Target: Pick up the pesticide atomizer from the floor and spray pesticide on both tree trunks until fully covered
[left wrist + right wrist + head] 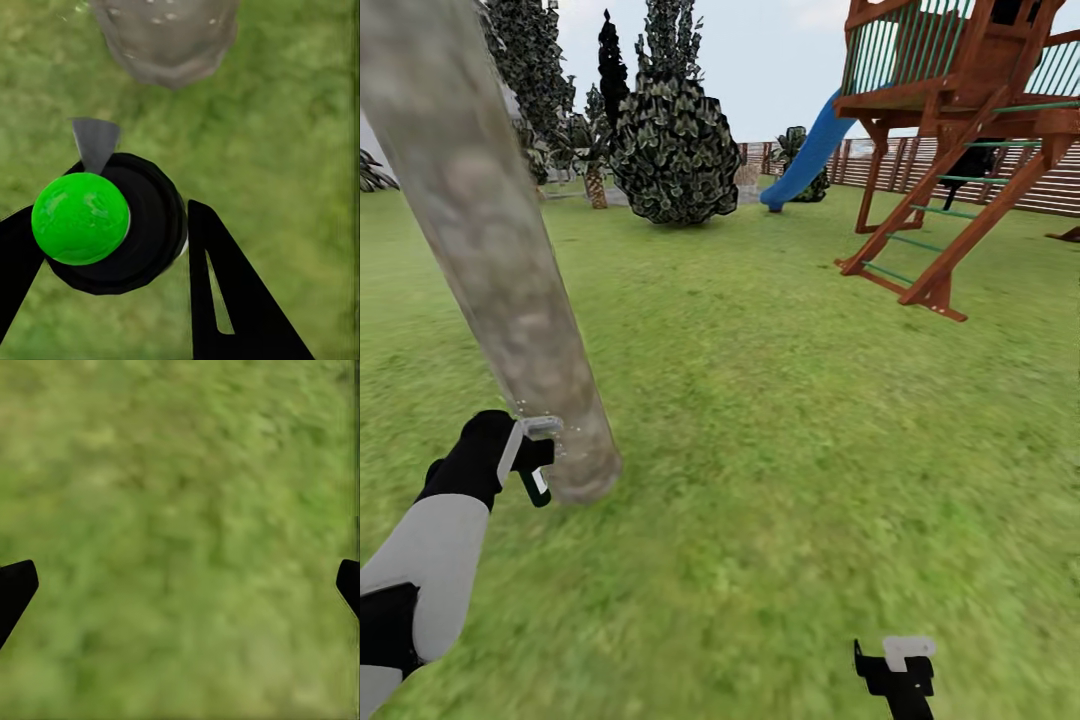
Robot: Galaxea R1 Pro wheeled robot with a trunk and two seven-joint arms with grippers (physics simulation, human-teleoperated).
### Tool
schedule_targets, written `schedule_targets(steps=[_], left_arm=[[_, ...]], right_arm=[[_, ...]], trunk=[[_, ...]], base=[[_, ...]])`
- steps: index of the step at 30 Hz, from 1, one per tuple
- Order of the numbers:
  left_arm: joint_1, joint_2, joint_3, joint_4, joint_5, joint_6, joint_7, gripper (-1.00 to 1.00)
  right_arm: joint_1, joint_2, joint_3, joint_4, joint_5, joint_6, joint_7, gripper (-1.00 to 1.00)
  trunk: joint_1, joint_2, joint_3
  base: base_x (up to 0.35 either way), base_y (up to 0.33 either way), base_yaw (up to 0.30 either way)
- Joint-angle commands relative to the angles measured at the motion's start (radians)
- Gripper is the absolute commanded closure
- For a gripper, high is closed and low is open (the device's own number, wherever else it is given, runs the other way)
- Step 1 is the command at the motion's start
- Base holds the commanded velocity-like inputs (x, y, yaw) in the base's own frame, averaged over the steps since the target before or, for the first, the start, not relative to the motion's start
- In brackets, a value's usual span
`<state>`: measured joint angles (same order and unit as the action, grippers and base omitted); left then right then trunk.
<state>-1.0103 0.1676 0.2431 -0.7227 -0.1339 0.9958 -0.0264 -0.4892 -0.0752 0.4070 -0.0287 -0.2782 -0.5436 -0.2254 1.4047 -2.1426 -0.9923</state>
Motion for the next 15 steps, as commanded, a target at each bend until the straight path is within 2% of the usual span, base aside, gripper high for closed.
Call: schedule_targets(steps=[1,7,11,15], left_arm=[[-0.001,-0.001,0.002,-0.001,-0.006,0.004,-0.003,1.0],[0.001,0.004,0.002,-0.001,-0.006,0.004,-0.003,1.0],[0.001,0.005,0.002,-0.001,-0.006,0.004,-0.003,1.0],[0.001,0.003,0.002,-0.001,-0.007,0.004,-0.003,1.0]], right_arm=[[0.0,0.0,0.009,0.0,-0.007,-0.001,-0.002,-1.0],[0.0,0.001,0.009,0.0,-0.007,-0.001,-0.003,-1.0],[0.0,0.002,0.01,0.0,-0.007,-0.001,-0.003,-1.0],[0.0,0.002,0.01,0.0,-0.007,-0.002,-0.003,-1.0]], trunk=[[0.0,0.0,-0.001],[0.0,0.0,-0.001],[0.0,0.0,-0.001],[0.0,0.0,-0.001]], base=[[0.0,-0.276,0.0],[0.0,-0.276,0.02],[0.033,-0.276,0.234],[0.193,-0.225,0.272]])
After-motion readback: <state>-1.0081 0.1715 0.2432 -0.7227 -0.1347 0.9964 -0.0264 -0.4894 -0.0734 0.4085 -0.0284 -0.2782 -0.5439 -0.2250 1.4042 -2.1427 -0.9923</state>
